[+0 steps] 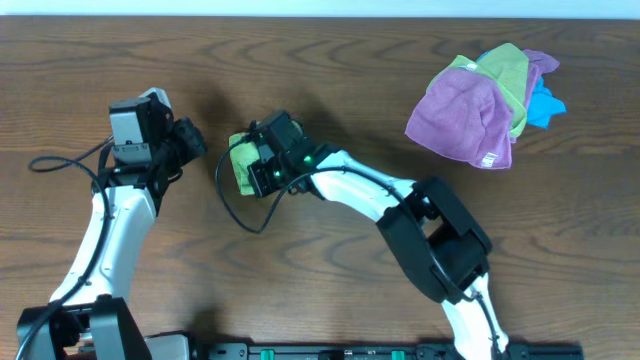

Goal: Fold the cloth

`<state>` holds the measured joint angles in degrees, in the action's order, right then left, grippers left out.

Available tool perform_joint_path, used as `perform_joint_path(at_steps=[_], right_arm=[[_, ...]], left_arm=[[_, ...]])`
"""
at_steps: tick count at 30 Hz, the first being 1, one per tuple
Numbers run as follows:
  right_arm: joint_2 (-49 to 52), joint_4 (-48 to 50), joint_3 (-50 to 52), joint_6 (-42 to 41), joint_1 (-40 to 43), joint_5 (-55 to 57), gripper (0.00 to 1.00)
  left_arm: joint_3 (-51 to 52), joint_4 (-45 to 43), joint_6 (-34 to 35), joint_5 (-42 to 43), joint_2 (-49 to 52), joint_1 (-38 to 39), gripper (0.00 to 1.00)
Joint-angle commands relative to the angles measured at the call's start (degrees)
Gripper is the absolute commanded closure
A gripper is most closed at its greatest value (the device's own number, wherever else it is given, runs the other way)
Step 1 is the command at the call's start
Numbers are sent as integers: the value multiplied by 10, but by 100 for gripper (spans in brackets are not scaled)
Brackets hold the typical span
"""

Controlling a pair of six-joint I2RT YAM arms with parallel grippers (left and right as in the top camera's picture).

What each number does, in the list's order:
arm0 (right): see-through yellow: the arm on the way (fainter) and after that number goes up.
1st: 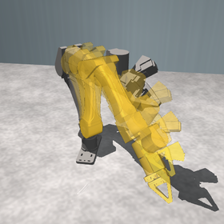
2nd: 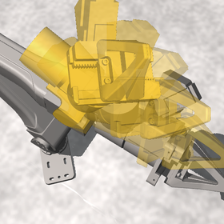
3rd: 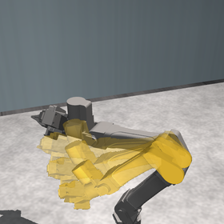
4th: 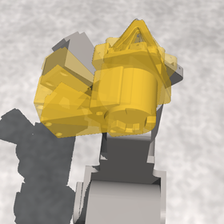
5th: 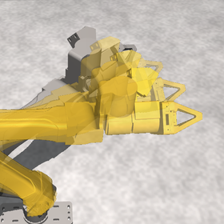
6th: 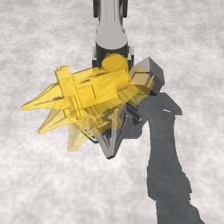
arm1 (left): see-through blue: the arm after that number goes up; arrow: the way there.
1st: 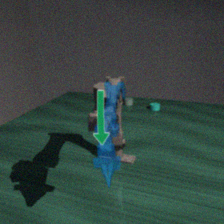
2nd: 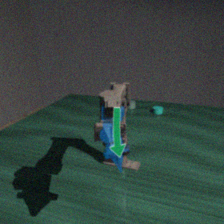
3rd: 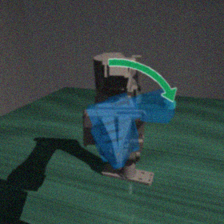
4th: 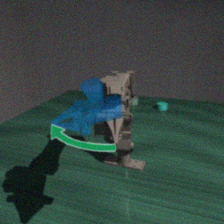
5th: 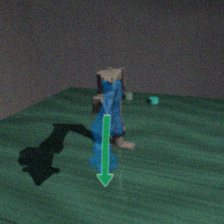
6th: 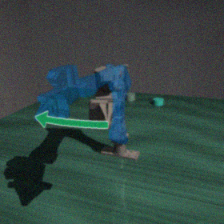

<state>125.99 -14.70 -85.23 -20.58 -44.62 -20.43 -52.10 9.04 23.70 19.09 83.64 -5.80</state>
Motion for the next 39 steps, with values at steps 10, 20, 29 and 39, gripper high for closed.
perform_joint_path(at_steps=[10,20,29,39], right_arm=[[-32,-14,-9,11,4,41,99],[-110,-19,-10,26,53,52,99],[-255,-166,-10,113,107,45,98],[-397,-412,-3,175,214,69,1]], left_arm=[[-31,13,-10,0,-10,-6,92],[-32,36,-10,5,-68,-34,77],[-32,139,-5,27,-114,-36,26],[-32,196,22,80,-114,-36,4]])
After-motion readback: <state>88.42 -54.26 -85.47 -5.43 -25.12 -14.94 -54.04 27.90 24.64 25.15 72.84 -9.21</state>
